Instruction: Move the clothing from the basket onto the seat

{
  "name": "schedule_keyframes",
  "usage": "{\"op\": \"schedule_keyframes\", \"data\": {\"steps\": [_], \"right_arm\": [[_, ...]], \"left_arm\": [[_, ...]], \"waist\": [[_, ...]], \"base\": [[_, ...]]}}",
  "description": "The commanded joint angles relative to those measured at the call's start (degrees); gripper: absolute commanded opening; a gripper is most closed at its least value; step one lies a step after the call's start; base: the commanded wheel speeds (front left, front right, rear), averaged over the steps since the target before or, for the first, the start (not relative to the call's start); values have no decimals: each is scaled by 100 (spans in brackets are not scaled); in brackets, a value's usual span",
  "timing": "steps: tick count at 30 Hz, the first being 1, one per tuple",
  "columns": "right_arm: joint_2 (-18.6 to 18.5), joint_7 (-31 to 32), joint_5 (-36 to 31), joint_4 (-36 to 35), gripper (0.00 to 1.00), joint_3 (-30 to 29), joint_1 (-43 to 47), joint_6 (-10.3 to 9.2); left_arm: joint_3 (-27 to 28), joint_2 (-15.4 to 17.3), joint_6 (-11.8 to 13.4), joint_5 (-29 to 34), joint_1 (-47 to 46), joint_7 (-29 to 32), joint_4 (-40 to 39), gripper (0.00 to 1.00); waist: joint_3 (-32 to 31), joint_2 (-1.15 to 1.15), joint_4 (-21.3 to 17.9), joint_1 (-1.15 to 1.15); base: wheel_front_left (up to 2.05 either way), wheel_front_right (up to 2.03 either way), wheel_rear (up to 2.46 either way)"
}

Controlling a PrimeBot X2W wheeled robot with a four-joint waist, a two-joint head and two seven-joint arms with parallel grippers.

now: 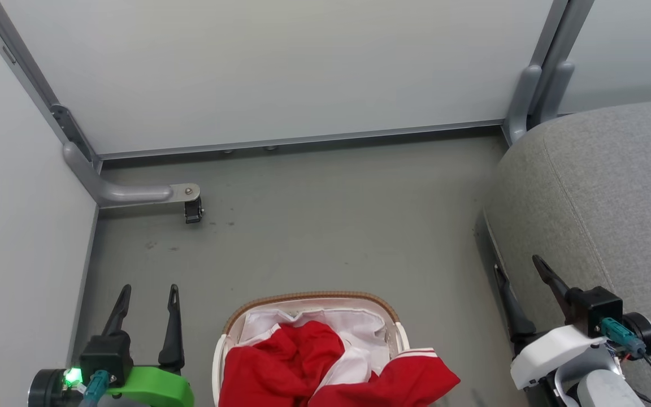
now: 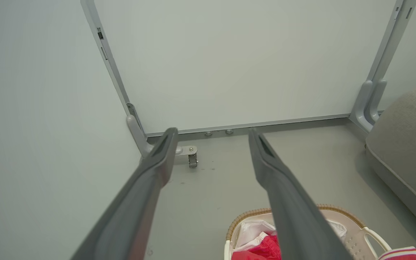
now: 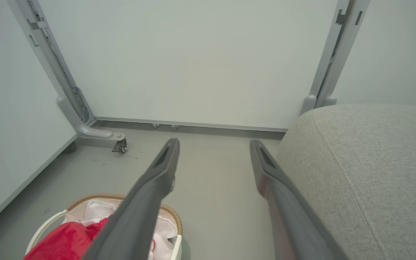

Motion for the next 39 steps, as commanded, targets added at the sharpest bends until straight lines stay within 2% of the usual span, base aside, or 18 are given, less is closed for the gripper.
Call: {"op": "schedule_keyframes", "data": {"steps": [1,13,29,39], "right_arm": [[-45,-54,-128,-37,100,15,-119,0],[-67,-141,-456,-221,100,57,-696,-1],[67,-140,-470,-389,100,161,-1350,-1],[83,-140,-495,-440,100,269,-1525,-1]], "left_arm": [[-10,-27,-31,126,0,-40,-24,100],[-344,-177,-183,509,-704,-123,392,100],[-879,-151,-303,613,-1912,-123,1836,100],[-1584,-85,-346,783,-2493,-123,2935,100]], "waist": [[147,0,-27,0],[1427,0,-226,0],[2974,0,-533,0],[3611,0,-709,0]], "base": [[0,0,0],[0,0,0],[0,0,0],[0,0,0]]}}
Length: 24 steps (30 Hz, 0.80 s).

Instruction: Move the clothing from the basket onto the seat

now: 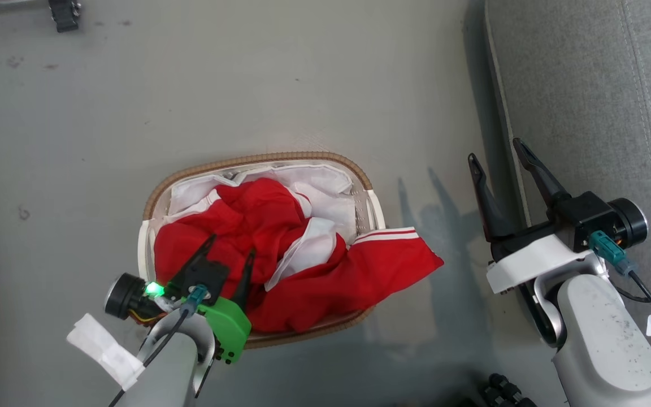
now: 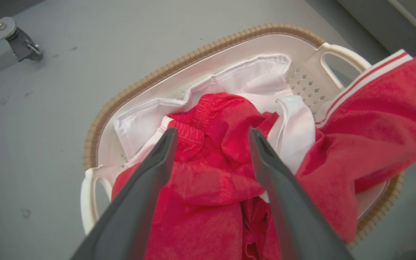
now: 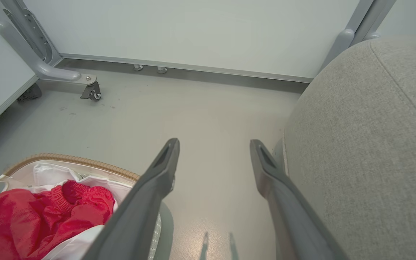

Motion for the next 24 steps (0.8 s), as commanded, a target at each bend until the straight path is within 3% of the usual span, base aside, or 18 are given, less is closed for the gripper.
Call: {"op": "schedule_keyframes", "data": {"steps": [1,14,24], "right_arm": [[8,-27,-13,-26,100,11,-55,-4],[105,-27,36,-10,100,176,-116,-4],[181,-27,59,-90,100,199,-211,-4]], "left_arm": [[-155,53,-19,103,-214,-5,94,100],[-1508,433,-23,410,-972,-5,1451,100],[-1958,567,123,702,-1612,-5,2003,100]], "waist": [[345,0,-156,-1],[830,0,-310,-1],[1176,0,-340,-1]], "base": [[0,0,0],[0,0,0],[0,0,0]]}}
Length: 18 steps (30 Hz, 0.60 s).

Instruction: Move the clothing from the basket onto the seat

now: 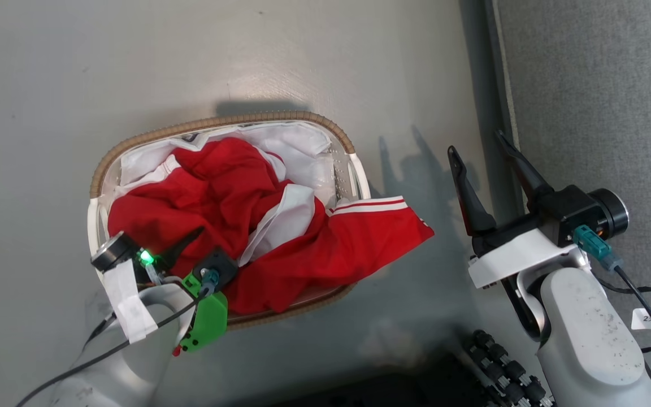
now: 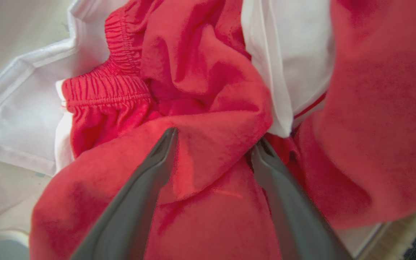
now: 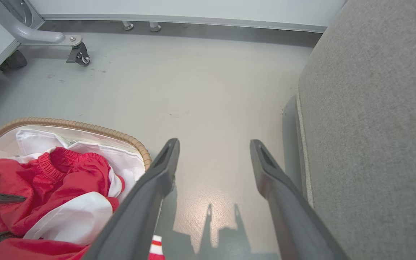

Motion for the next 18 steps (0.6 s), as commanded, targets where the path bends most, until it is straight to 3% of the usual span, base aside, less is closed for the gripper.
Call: {"op": "schedule_keyframes", "data": {"steps": [1,18], "right_arm": [[14,-27,34,-35,100,-8,-85,-4],[85,-27,3,-258,100,-56,-240,-4]], "left_arm": [[-67,61,-2,68,-168,-5,60,100],[-448,-47,155,59,-767,-5,316,100]], "waist": [[117,0,-13,-1],[597,0,-19,-1]], "base": [[0,0,0],[0,0,0]]}}
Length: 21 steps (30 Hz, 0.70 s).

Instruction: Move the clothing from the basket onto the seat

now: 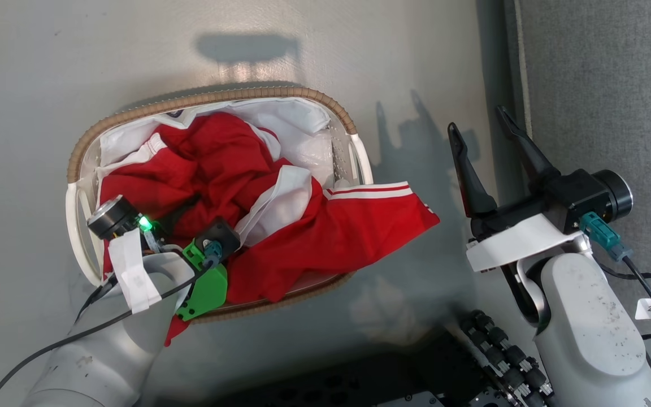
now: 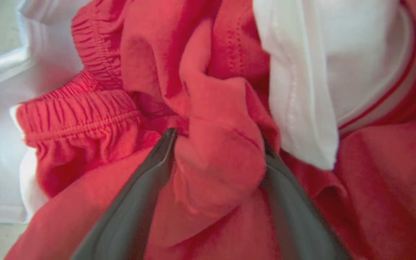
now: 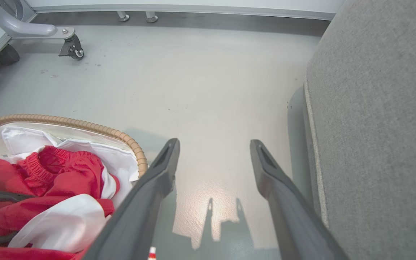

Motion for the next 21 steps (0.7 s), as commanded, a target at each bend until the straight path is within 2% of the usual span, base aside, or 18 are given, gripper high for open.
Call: {"op": "schedule_keyframes", "data": {"steps": [1,2,3,10,21], "right_arm": [[0,-27,-12,5,100,-7,-59,-4],[-1,-27,-10,17,100,-11,-68,-4],[-3,-27,-12,30,100,-27,-76,-4],[4,-27,-39,194,100,62,-21,-4],[-4,-27,49,495,100,191,386,-4]], "left_arm": [[-19,-20,16,-31,-65,-5,24,49],[-26,-39,8,-55,-39,-5,3,27],[-7,-51,21,-117,13,-5,-12,0],[-35,-47,-66,-382,375,-5,-227,0],[158,-27,-23,-940,1283,-5,-839,0]], "waist": [[-7,0,8,0],[-28,0,10,0],[-65,0,16,0],[-602,0,20,0],[-2002,0,139,0]], "base": [[0,0,0],[0,0,0],[0,0,0],[0,0,0],[0,0,0]]}}
